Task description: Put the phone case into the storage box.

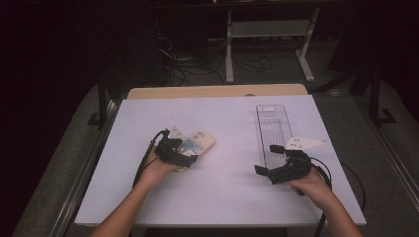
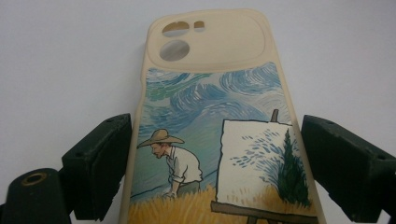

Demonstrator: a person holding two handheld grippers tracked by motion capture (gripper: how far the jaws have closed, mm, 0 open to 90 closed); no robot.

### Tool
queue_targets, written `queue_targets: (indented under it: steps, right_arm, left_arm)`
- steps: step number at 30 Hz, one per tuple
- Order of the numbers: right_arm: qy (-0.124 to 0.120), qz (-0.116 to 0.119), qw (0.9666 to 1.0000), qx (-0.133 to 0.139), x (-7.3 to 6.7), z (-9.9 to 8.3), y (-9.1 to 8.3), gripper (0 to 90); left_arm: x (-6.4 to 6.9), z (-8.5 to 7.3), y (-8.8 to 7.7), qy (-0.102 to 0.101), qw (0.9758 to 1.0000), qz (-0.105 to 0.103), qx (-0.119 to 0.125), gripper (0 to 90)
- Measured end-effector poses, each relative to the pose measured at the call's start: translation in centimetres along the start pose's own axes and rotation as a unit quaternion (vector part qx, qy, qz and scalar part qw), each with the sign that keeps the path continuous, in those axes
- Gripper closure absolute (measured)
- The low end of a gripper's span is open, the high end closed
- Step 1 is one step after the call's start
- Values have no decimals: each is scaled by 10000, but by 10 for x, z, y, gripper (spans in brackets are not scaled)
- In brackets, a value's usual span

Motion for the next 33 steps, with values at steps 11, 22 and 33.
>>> queue_targets:
  steps: [11, 22, 33]
  right_arm:
    - [-17, 4, 9999, -129, -1, 0, 1, 2]
    - [-93, 22, 9998, -166, -3, 8, 0, 2]
    - [-201, 67, 9996, -206, -3, 19, -3, 2]
  left_arm:
    - [4, 8, -15, 59, 9995, -287, 111, 114]
    - [3, 14, -29, 164, 9978, -582, 255, 116]
    - [9, 18, -46, 489, 9932, -1016, 300, 116]
Point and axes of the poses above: each handheld gripper's, and its own axes: y roughly forward along the jaws, z roughly out of its top, x roughly to its right, the point moved 9 cm from there along y, roughly forward along the jaws, and after that the axes turned 4 degrees about -y, right-handed, at the moved point
